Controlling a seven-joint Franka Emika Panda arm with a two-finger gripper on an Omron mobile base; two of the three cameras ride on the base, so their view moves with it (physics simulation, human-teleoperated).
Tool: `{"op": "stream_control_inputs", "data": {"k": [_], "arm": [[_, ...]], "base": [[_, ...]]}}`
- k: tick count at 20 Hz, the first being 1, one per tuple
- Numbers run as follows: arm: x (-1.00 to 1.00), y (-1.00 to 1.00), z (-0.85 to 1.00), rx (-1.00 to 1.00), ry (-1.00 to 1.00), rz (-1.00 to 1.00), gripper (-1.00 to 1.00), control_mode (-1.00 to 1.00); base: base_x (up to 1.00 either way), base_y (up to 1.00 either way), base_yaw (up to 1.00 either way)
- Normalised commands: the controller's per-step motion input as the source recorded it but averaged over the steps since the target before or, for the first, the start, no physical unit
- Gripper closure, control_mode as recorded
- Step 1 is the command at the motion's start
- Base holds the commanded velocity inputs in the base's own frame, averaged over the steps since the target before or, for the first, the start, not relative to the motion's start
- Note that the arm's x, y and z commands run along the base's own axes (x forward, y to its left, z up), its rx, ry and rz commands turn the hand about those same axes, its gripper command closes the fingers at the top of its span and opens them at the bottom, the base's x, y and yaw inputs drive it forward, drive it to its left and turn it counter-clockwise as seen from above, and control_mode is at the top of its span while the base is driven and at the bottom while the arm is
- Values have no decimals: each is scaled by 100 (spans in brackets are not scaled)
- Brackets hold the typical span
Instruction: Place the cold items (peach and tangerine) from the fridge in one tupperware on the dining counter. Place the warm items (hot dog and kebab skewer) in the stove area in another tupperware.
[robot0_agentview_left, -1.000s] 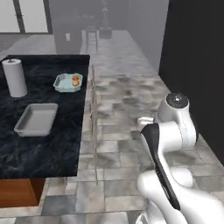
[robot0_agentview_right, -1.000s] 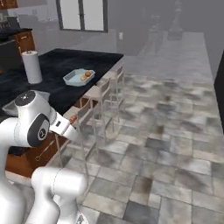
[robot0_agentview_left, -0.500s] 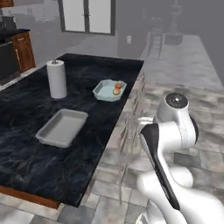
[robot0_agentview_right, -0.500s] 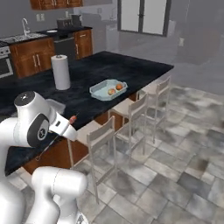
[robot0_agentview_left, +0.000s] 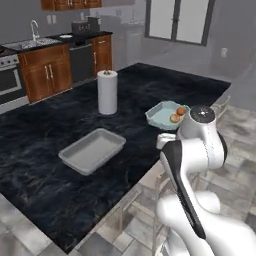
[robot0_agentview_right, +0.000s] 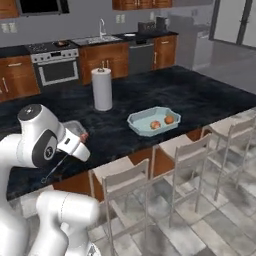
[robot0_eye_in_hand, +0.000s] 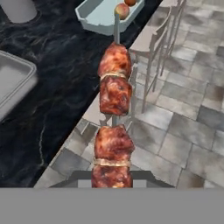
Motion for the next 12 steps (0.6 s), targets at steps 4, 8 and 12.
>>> {"op": "stream_control_inputs", "data": {"k": [4,8,12], "arm": [[0,0,0,0,0,0,100,100],[0,0,0,0,0,0,100,100],[0,0,0,0,0,0,100,100]], "base": [[49,-31,74],[61,-27,73],[85,-22,65]]}}
